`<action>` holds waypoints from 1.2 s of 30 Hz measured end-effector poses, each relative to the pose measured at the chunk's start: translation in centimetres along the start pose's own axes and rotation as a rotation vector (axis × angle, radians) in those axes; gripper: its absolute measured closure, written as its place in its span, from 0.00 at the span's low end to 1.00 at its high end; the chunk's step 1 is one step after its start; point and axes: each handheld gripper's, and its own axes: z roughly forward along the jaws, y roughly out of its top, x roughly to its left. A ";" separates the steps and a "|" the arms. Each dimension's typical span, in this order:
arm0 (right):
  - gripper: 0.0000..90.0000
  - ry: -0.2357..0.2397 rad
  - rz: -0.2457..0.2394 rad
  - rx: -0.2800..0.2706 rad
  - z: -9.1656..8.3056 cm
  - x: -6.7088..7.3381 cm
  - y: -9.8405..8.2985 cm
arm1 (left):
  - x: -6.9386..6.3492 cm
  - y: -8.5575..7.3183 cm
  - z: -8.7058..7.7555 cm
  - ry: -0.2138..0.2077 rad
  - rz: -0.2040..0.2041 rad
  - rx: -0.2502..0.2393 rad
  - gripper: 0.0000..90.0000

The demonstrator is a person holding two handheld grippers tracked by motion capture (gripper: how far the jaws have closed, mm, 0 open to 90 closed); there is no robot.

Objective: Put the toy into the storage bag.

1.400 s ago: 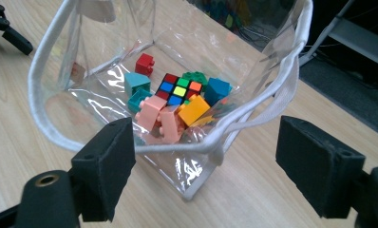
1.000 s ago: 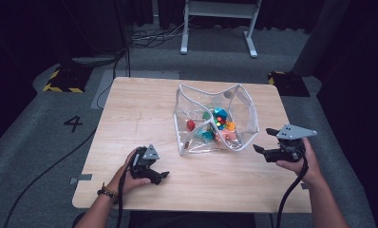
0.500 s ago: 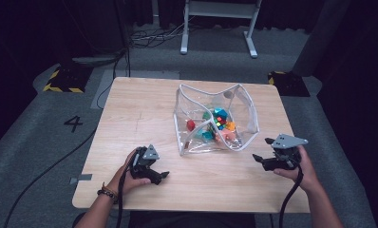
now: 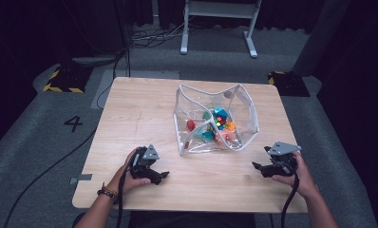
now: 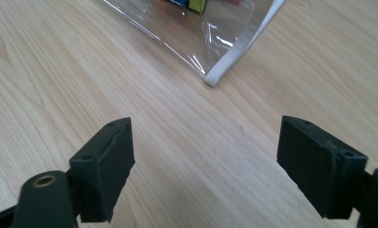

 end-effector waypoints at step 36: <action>0.17 0.016 0.240 -0.038 0.0 -1.0 -6.6 | 0.0 0.0 0.1 -0.003 -0.009 -0.001 0.07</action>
